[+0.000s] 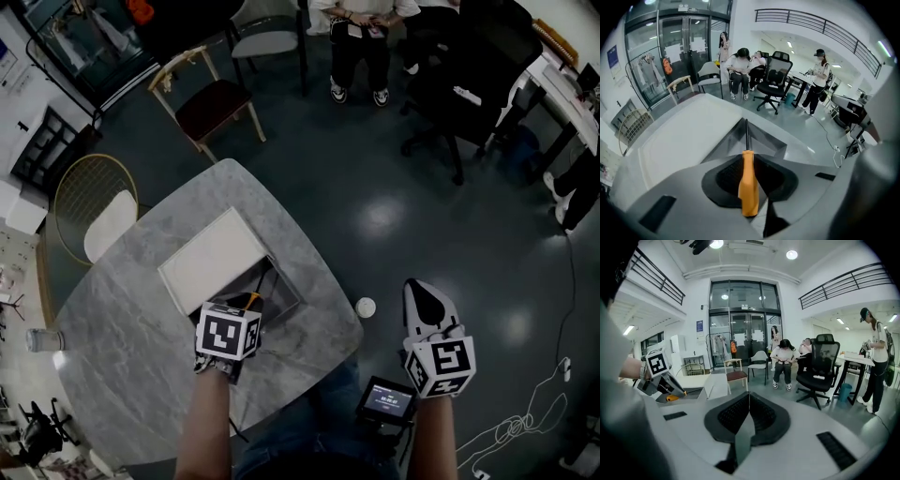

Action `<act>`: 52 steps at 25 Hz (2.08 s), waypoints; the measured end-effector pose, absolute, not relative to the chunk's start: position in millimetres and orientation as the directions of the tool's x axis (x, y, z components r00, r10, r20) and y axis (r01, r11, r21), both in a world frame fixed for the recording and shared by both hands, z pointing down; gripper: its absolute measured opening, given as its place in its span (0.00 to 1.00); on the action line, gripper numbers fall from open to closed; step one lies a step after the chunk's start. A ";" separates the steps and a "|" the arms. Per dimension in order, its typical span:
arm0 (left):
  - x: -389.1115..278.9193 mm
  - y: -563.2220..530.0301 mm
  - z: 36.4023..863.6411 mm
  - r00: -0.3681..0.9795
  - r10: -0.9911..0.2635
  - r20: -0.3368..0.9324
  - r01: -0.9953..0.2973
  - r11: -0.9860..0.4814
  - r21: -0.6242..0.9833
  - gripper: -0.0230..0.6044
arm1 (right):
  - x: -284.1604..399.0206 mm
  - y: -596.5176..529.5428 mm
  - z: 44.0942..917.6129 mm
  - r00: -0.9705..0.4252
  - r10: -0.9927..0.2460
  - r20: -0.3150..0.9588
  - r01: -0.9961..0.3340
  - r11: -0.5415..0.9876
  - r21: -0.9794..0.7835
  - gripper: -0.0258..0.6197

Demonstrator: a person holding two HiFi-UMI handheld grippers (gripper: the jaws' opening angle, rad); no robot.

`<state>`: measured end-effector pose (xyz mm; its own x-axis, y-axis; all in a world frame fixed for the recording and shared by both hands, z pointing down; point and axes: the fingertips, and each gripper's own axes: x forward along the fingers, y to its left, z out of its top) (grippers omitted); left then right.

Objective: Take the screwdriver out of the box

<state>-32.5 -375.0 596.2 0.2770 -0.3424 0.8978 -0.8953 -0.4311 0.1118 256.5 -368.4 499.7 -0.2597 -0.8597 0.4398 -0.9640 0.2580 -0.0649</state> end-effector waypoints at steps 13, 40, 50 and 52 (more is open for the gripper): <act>-12.1 -422.8 526.3 0.341 -0.502 0.795 -0.896 -0.428 0.114 0.16 | 263.3 -409.8 425.0 -0.262 -0.917 0.300 -0.962 0.272 -0.009 0.08; -155.0 -402.4 329.8 0.132 -0.990 0.053 -0.977 -0.121 0.174 0.16 | 104.3 -489.6 335.5 -0.642 -0.760 0.102 -0.756 0.649 0.080 0.08; -232.2 -345.4 275.6 0.010 -0.995 -0.101 -0.991 -0.024 0.133 0.16 | 29.5 -476.4 301.1 -0.743 -0.667 0.051 -0.655 0.740 0.152 0.08; -241.3 -335.9 266.9 -0.015 -0.991 -0.134 -0.991 -0.003 0.135 0.16 | 20.9 -471.7 298.9 -0.763 -0.645 0.044 -0.628 0.757 0.180 0.08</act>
